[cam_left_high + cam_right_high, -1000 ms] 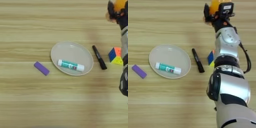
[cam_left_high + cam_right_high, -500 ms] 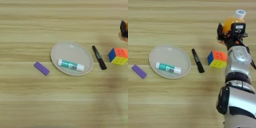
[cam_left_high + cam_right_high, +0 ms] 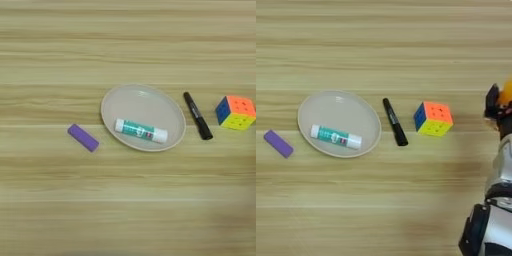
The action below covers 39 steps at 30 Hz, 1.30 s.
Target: Move the objects on the table
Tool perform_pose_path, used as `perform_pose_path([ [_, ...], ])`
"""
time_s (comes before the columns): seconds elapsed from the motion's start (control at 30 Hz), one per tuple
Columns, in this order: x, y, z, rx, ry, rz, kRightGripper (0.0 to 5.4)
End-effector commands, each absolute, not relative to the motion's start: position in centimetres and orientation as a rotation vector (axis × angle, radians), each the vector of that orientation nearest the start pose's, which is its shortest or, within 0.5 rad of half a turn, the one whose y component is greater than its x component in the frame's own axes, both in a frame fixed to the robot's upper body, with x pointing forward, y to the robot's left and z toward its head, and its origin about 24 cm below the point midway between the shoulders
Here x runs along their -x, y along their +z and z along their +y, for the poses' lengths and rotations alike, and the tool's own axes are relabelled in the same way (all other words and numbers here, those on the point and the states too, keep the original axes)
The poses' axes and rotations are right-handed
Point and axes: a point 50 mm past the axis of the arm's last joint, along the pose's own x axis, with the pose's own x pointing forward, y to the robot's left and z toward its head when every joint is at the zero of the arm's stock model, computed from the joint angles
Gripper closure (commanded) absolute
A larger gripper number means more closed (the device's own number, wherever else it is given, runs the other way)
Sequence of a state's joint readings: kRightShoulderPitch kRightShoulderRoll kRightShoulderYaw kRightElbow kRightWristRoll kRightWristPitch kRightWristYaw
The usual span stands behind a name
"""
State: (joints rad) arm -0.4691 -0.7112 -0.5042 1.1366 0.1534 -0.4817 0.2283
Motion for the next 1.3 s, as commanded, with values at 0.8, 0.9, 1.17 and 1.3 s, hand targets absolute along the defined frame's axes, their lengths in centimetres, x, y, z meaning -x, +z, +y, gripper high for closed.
perform_pose_path([
  [0.8, -29.0, 7.5, -37.7, 0.196, -0.375, -0.009, 1.98],
  [0.9, -29.4, 7.4, -37.3, 0.190, -0.363, -0.009, 1.98],
  [1.17, -28.9, 7.8, -38.0, 0.239, -0.407, -0.015, 1.98],
  [1.3, -28.5, 8.7, -38.8, 0.250, -0.428, -0.056, 1.98],
])
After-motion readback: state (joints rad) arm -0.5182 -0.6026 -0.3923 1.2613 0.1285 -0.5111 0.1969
